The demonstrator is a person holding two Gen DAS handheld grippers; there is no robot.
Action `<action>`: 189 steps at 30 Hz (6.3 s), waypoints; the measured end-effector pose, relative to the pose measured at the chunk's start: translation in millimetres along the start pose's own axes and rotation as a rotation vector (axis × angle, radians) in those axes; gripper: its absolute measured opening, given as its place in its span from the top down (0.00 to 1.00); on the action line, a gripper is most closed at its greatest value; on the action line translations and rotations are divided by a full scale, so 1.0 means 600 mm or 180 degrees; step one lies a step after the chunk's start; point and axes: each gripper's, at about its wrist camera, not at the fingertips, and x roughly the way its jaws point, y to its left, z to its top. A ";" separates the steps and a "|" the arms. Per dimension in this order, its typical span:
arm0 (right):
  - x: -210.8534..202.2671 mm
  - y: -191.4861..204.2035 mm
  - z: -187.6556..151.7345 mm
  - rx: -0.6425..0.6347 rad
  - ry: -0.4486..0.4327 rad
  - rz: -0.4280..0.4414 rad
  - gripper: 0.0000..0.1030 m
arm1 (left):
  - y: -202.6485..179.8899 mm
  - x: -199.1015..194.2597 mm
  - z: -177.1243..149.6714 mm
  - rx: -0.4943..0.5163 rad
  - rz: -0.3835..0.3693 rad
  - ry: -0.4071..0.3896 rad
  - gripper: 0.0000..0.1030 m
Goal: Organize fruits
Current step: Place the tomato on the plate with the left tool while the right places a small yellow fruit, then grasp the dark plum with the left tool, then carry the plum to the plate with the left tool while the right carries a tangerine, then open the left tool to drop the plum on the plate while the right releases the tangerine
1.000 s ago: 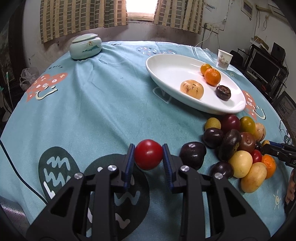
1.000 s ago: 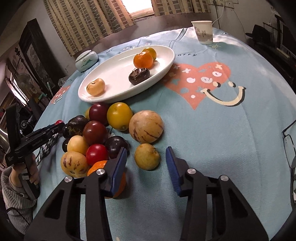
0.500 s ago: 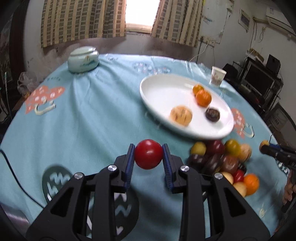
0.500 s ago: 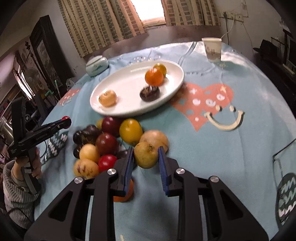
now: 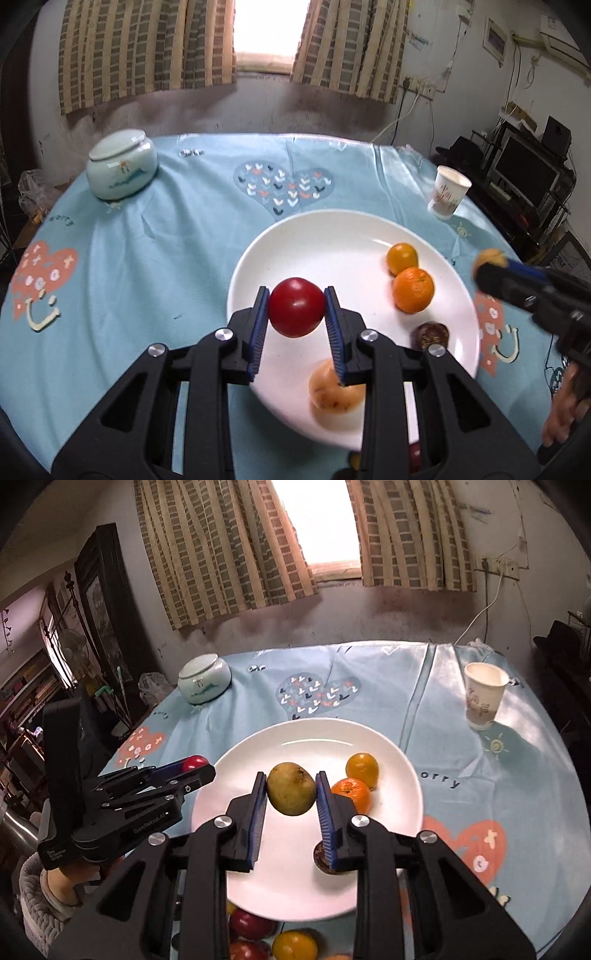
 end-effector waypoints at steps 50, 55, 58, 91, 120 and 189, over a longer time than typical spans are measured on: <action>-0.182 -0.041 -0.248 0.0738 -0.0311 0.0102 0.04 | 0.004 -0.140 -0.243 0.0387 0.0505 0.0044 0.16; -0.180 -0.035 -0.255 0.0681 -0.0265 0.0105 0.04 | -0.005 -0.123 -0.245 0.0466 0.0465 0.0148 0.16; -0.180 -0.038 -0.255 0.0683 -0.0258 0.0107 0.04 | -0.004 -0.113 -0.244 0.0464 0.0463 0.0212 0.16; -0.168 -0.031 -0.259 0.0622 -0.0141 0.0087 0.04 | 0.051 -0.083 -0.219 0.0051 0.0133 0.0319 0.57; -0.108 0.052 -0.322 -0.0171 0.0705 -0.0204 0.48 | 0.047 -0.094 -0.222 0.0083 0.0091 0.0264 0.66; -0.090 0.048 -0.016 -0.0329 -0.0367 -0.0117 0.30 | 0.007 -0.069 -0.004 0.0042 0.0331 -0.0366 0.18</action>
